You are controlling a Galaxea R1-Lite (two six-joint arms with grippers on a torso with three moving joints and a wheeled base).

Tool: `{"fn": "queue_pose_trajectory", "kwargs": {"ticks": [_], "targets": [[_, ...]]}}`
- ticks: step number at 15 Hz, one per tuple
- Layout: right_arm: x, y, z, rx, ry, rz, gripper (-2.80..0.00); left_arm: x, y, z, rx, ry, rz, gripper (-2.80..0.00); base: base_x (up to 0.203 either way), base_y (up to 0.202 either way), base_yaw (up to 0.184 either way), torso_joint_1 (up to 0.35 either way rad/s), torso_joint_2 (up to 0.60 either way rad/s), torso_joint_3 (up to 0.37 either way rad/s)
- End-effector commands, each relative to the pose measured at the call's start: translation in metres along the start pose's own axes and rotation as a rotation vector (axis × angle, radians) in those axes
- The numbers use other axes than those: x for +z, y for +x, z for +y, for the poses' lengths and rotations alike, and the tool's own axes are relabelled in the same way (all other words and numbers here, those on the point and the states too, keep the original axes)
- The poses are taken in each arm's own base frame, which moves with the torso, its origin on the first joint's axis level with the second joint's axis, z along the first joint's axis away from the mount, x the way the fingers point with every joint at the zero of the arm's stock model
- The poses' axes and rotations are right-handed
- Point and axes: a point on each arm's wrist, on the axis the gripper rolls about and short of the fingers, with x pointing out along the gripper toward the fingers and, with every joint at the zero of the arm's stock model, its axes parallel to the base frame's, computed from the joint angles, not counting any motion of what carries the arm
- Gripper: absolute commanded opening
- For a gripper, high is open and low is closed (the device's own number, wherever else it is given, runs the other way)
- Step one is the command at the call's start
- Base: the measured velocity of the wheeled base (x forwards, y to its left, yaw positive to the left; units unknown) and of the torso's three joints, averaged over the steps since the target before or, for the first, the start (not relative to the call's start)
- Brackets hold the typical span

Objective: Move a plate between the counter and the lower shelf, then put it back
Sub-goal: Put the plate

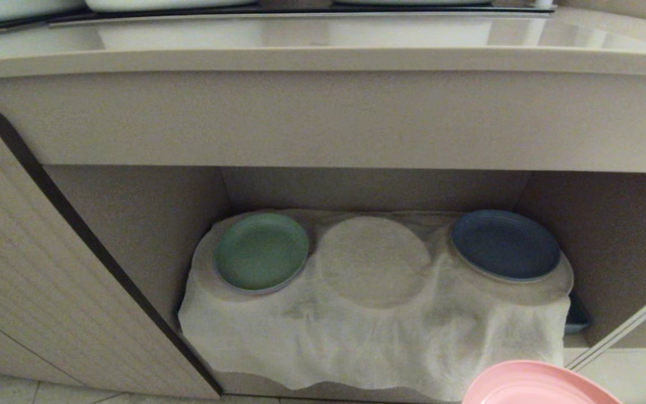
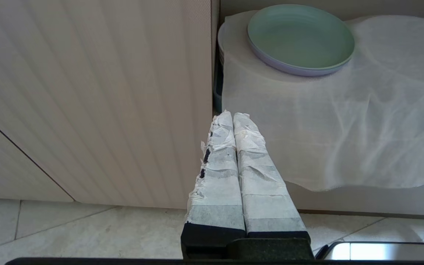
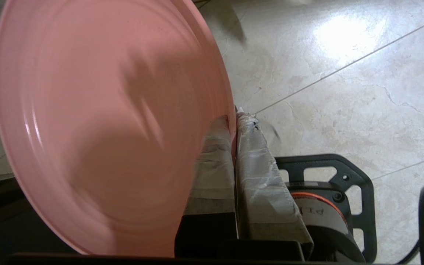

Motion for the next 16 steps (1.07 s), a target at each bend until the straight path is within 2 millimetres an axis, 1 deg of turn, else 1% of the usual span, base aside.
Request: {"fn": "queue_pose_trajectory", "kwargs": {"ticks": [1,7,11,16], "targets": [[-0.0017,-0.0058,-0.0021,0.010,0.006,-0.013,-2.80,-0.0001,0.0000,0.0000,0.000,-0.001,0.000,-2.80,0.000,0.000,0.000,0.000,0.00,0.000],[-0.0003,-0.0082,-0.0011,0.031,0.010,-0.031,-2.80,-0.0001,0.0000,0.0000,0.000,-0.001,0.000,-2.80,0.000,0.000,0.000,0.000,0.00,0.000],[-0.0002,-0.0090,-0.0001,0.068,0.013,-0.012,-2.80,-0.0001,0.0000,0.0000,0.000,-0.001,0.000,-2.80,0.000,0.000,0.000,0.000,0.00,0.000],[-0.0013,-0.0092,-0.0008,0.069,0.026,-0.004,-2.80,-0.0001,0.0000,0.0000,0.000,-0.001,0.000,-2.80,0.000,0.000,0.000,0.000,0.00,0.000]]}}
